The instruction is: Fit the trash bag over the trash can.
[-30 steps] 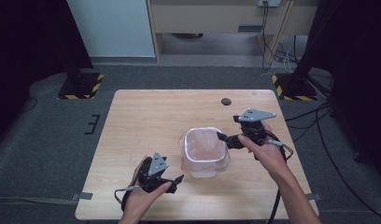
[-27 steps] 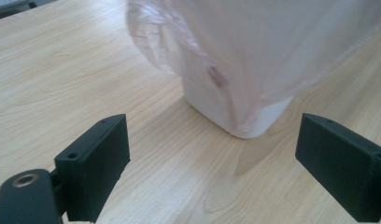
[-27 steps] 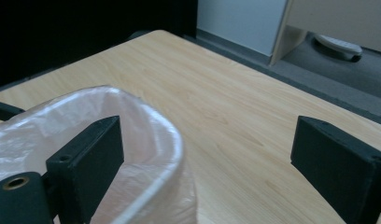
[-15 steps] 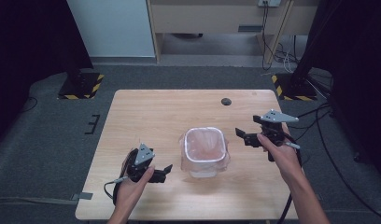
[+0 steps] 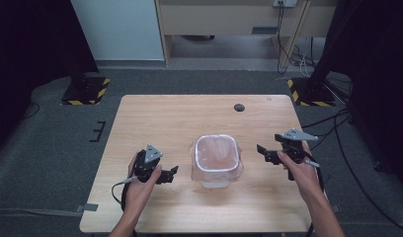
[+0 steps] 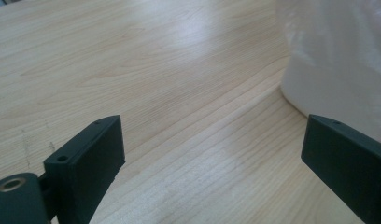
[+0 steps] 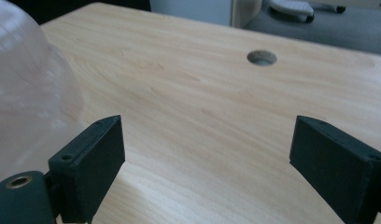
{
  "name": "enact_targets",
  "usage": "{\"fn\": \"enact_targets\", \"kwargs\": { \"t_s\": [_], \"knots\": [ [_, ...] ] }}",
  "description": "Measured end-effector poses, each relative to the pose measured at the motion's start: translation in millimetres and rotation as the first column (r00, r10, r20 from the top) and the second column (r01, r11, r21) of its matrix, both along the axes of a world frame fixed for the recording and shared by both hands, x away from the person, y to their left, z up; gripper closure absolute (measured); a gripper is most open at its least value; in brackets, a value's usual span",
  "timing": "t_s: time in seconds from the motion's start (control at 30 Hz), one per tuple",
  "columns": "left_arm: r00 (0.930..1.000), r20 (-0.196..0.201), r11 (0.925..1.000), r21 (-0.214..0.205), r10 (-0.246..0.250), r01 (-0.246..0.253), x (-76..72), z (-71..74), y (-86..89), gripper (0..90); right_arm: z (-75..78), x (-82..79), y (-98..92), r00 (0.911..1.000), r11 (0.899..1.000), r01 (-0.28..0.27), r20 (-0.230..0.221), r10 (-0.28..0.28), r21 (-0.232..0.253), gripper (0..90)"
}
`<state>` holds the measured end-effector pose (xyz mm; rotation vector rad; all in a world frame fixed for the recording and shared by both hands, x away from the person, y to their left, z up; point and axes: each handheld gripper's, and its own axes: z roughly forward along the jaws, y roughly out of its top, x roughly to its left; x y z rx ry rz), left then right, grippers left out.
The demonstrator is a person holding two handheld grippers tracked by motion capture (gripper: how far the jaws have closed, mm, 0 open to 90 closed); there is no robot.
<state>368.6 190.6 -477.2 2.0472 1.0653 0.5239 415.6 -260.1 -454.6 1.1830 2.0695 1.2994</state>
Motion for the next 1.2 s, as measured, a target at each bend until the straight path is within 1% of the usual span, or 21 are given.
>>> {"fn": "enact_targets", "kwargs": {
  "t_s": [0.03,0.13,0.2,0.23,0.27,0.33,0.37,0.4,0.47,0.57,0.7,0.83,0.9,0.93,0.97,1.0,1.03,1.1,1.13,1.17,1.2],
  "knots": [
    [1.0,-0.008,1.0,0.001,0.004,-0.004,2.7,-1.9,-0.6,5.4,-9.6,0.6,-0.9,0.9998,1.0,0.009,-0.018,-0.009,-0.009,10.2],
    [0.9993,-0.037,0.9998,0.017,0.008,-0.007,12.3,-9.9,-1.6,5.4,-18.4,1.0,-1.8,0.9992,1.0,0.022,-0.035,-0.022,-0.005,10.2],
    [0.9967,-0.079,0.9993,0.035,0.017,-0.014,21.8,-20.4,-1.0,5.4,-30.9,1.0,-3.0,0.9976,0.999,0.039,-0.056,-0.04,-0.009,10.3],
    [0.9967,-0.079,0.9993,0.035,0.017,-0.014,21.8,-20.4,-1.0,5.4,-35.1,1.2,-3.3,0.997,0.999,0.042,-0.064,-0.043,-0.017,10.2],
    [0.9945,-0.1,0.9989,0.039,0.031,-0.027,27.4,-27.7,0.6,5.4,-39.0,1.5,-3.2,0.9961,0.999,0.046,-0.074,-0.047,-0.026,10.3],
    [0.9932,-0.109,0.9984,0.045,0.039,-0.034,29.9,-31.1,1.7,5.4,-42.7,2.1,-3.0,0.9952,0.998,0.05,-0.083,-0.053,-0.031,10.2],
    [0.9906,-0.128,0.9977,0.052,0.048,-0.042,34.2,-37.0,2.9,5.5,-49.9,4.3,-2.6,0.9923,0.997,0.062,-0.104,-0.066,-0.041,10.0],
    [0.9906,-0.128,0.9977,0.052,0.048,-0.042,34.2,-37.0,2.9,5.6,-49.9,4.3,-2.6,0.9923,0.997,0.062,-0.104,-0.066,-0.041,10.0],
    [0.988,-0.143,0.997,0.057,0.06,-0.053,37.8,-42.8,4.1,6.2,-57.3,8.5,-1.5,0.9851,0.994,0.092,-0.141,-0.098,-0.051,10.0],
    [0.9863,-0.155,0.9953,0.086,0.057,-0.044,40.0,-48.4,1.6,6.1,-61.2,11.6,-1.1,0.9828,0.991,0.111,-0.14,-0.12,-0.075,10.0],
    [0.9873,-0.15,0.9956,0.085,0.052,-0.039,41.2,-52.4,-1.1,4.9,-66.1,13.9,0.8,0.9774,0.987,0.13,-0.156,-0.143,-0.095,9.9],
    [0.9911,-0.125,0.9965,0.075,0.046,-0.036,42.6,-56.1,2.0,2.3,-73.2,16.8,2.1,0.9686,0.976,0.162,-0.165,-0.185,-0.148,8.8],
    [0.9932,-0.112,0.998,0.058,0.033,-0.027,43.0,-58.5,3.8,0.0,-76.3,17.8,1.9,0.9632,0.965,0.183,-0.162,-0.214,-0.19,8.7],
    [0.9932,-0.112,0.998,0.058,0.033,-0.027,43.0,-58.5,3.8,0.0,-76.3,17.8,1.9,0.9632,0.965,0.183,-0.162,-0.214,-0.19,8.7],
    [0.9951,-0.094,0.9982,0.053,0.033,-0.028,42.6,-60.0,5.3,0.0,-79.3,18.7,1.9,0.9581,0.949,0.202,-0.152,-0.243,-0.244,8.5],
    [0.9951,-0.094,0.9982,0.053,0.033,-0.028,42.5,-60.0,5.4,0.0,-80.7,18.8,1.8,0.9555,0.94,0.21,-0.148,-0.255,-0.268,6.7],
    [0.9951,-0.094,0.9982,0.053,0.033,-0.028,42.5,-60.0,5.4,0.0,-83.0,19.0,0.4,0.9558,0.937,0.221,-0.132,-0.263,-0.27,5.8],
    [0.9948,-0.094,0.998,0.053,0.039,-0.034,42.0,-60.0,5.4,0.0,-84.5,18.5,-4.3,0.947,0.945,0.227,-0.173,-0.27,-0.234,2.9],
    [0.9948,-0.094,0.998,0.053,0.039,-0.034,42.0,-60.0,5.4,0.0,-84.5,18.5,-4.3,0.947,0.945,0.227,-0.173,-0.27,-0.234,2.9],
    [0.9947,-0.095,0.998,0.053,0.04,-0.035,41.8,-60.0,5.4,0.0,-84.8,17.9,-7.5,0.9371,0.943,0.243,-0.196,-0.289,-0.229,0.4],
    [0.9947,-0.095,0.998,0.053,0.04,-0.035,41.8,-60.0,5.4,0.0,-84.8,17.9,-7.5,0.9371,0.943,0.243,-0.196,-0.289,-0.229,0.4]
  ]
}}
